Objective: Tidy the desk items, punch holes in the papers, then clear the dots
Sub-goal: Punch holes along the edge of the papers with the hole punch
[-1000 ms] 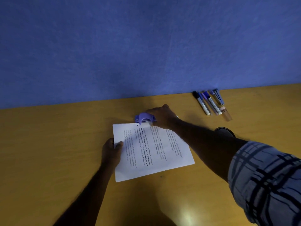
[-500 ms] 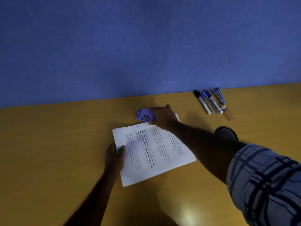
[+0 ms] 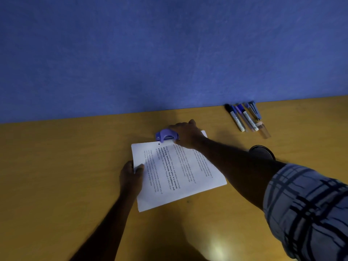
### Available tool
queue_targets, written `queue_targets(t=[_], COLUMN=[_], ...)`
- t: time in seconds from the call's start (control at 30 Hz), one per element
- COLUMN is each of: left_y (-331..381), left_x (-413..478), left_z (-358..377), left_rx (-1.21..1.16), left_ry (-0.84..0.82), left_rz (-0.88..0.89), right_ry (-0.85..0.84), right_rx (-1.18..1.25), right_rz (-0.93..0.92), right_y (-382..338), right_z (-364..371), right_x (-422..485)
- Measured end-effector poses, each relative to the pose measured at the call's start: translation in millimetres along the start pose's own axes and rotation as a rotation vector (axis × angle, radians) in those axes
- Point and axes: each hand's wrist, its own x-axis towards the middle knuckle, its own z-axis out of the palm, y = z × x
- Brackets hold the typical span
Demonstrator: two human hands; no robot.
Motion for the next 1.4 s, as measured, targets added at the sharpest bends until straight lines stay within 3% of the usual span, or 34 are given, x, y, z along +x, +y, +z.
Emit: queue_targets(t=[0.6,0.9,1.4], left_y=[-2,-2,-1], left_x=[0,1,2], left_z=[2,2,2], left_rx=[0.012,-0.003,0.005], left_ry=[0.021,0.023,0.006], left_rz=[-0.012,-0.023,-0.046], right_ry=[-0.066,-0.151,-0.174], right_rx=[-0.232,-0.051,-0.106], right_rz=[-0.113,-0.110,-0.079], right_y=[-2,-8,-20], right_z=[-10,-18,-13], right_x=[13,20,20])
